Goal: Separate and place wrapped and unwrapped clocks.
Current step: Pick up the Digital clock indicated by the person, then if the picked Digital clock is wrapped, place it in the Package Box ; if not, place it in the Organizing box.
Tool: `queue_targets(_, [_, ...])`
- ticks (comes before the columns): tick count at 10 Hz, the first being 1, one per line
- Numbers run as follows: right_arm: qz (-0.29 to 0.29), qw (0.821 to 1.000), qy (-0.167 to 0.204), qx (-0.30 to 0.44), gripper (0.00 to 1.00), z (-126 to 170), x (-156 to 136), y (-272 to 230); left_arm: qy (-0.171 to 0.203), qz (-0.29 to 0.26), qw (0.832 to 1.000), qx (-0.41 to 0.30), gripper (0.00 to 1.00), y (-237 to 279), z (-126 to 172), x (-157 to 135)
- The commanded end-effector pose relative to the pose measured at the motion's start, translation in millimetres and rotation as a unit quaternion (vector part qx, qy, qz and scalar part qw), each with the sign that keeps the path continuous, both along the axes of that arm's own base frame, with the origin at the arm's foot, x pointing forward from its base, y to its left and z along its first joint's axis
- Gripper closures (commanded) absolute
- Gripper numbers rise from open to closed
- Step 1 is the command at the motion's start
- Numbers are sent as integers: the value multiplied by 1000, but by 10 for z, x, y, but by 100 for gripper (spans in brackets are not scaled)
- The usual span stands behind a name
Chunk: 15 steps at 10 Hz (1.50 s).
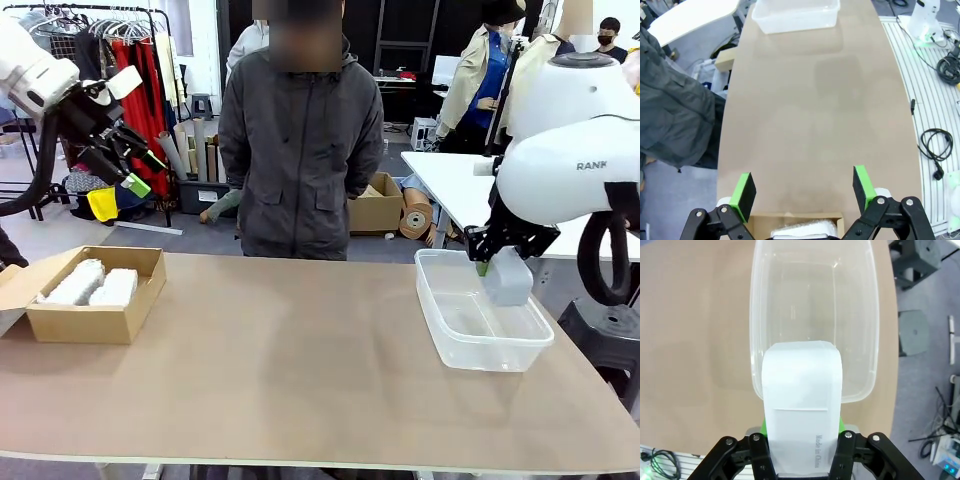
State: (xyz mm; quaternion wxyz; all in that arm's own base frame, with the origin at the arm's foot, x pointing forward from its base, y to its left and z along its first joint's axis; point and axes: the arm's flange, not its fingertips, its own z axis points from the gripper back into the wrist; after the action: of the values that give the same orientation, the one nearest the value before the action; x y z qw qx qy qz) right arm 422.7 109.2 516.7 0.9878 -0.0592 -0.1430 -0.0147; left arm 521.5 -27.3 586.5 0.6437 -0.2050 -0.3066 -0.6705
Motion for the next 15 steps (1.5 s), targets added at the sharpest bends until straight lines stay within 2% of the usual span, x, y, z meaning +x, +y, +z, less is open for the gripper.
queue_targets(1, [11, 1000, 11, -6, 100, 204, 171, 85, -3, -8, 1000, 4, 0, 29, 1, -25])
queue_targets(14, [1, 1000, 9, -9, 100, 157, 152, 110, -3, -8, 1000, 4, 0, 29, 1, -25])
queue_targets(15, [-5, 1000, 15, 3, 100, 157, 276, 126, -3, -8, 1000, 4, 0, 29, 1, -25])
